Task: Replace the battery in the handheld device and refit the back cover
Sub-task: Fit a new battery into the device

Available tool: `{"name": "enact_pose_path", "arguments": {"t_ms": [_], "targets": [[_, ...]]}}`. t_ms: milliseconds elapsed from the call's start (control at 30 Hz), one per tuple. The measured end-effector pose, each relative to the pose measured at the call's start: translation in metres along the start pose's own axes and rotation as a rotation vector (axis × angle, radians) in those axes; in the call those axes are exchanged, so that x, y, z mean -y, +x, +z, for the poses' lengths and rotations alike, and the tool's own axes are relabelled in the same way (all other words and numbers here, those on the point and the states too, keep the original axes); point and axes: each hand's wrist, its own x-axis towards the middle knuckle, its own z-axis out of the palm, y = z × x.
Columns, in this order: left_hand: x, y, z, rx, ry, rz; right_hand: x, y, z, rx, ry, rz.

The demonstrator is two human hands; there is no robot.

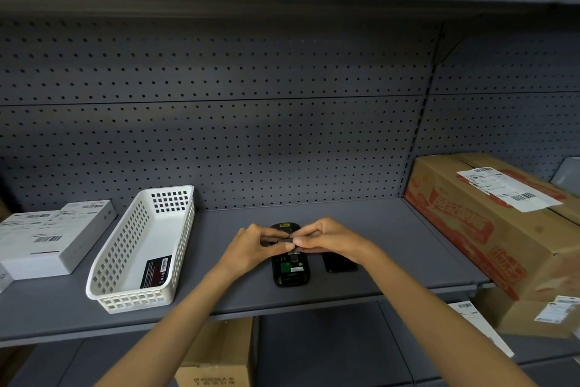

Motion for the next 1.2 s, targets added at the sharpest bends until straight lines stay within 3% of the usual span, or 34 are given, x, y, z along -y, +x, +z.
{"name": "enact_pose_path", "arguments": {"t_ms": [533,700,1200], "targets": [[0.001,0.003,-0.009,0.100,-0.011,-0.028,0.006,0.001,0.000,-0.018,-0.371,-0.018],[0.002,0.004,-0.006,0.142,0.030,-0.049,0.003,0.004,0.000,0.044,-0.466,0.038],[0.002,0.006,-0.004,0.182,0.070,-0.065,0.001,0.013,0.001,0.083,-0.610,0.068]]}}
